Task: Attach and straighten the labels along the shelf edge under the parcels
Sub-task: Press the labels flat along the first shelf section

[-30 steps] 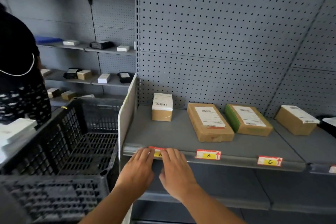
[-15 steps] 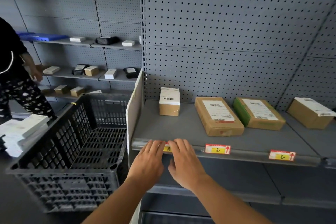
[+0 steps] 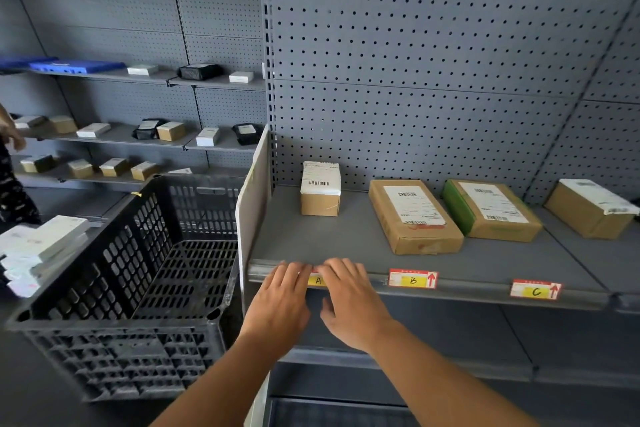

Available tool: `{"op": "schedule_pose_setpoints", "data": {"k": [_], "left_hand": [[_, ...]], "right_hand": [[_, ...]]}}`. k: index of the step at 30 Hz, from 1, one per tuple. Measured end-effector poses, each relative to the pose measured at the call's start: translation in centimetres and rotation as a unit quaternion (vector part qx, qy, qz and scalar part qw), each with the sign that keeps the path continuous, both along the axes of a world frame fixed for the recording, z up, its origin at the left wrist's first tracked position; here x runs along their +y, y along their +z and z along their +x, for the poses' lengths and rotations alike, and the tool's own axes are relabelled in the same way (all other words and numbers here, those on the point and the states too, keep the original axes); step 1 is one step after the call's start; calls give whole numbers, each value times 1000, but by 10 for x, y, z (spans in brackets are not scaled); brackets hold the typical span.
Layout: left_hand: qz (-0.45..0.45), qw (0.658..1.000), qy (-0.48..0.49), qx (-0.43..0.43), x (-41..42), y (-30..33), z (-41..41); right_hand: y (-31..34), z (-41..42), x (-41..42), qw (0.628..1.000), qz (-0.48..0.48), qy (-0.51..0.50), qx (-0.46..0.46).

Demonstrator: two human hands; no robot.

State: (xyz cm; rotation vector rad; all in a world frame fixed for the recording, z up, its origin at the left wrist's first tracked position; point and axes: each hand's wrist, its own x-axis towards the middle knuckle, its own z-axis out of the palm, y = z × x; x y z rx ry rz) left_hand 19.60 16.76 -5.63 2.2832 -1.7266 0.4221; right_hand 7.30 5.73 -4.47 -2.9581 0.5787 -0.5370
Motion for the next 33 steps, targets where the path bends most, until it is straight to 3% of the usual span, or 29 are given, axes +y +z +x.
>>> {"op": "schedule_pose_setpoints", "data": {"k": [10,20,23,25,28,33], "left_hand": [[11,999,1,32,-2,3,0],[28,999,24,-16,-1,-8,-1],[37,997,51,-32,-2,-6,-10],[28,997,55,-43,-8,-4,-21],[11,998,0,-64,-36,-4,-54],[29,996,-53,-66,-86,-7,-128]], "right_hand": [[0,0,1,999,-27,-31,20],[-5,0,4,999,-1,-40,10],[-8,-26,-2,1000,-22,-19,10],[-11,-57,-13,997,-41,-57,-16],[-15,-107,-44,991,-61,-112,-27],[-22,-155,-88,992,-86,-82,38]]}}
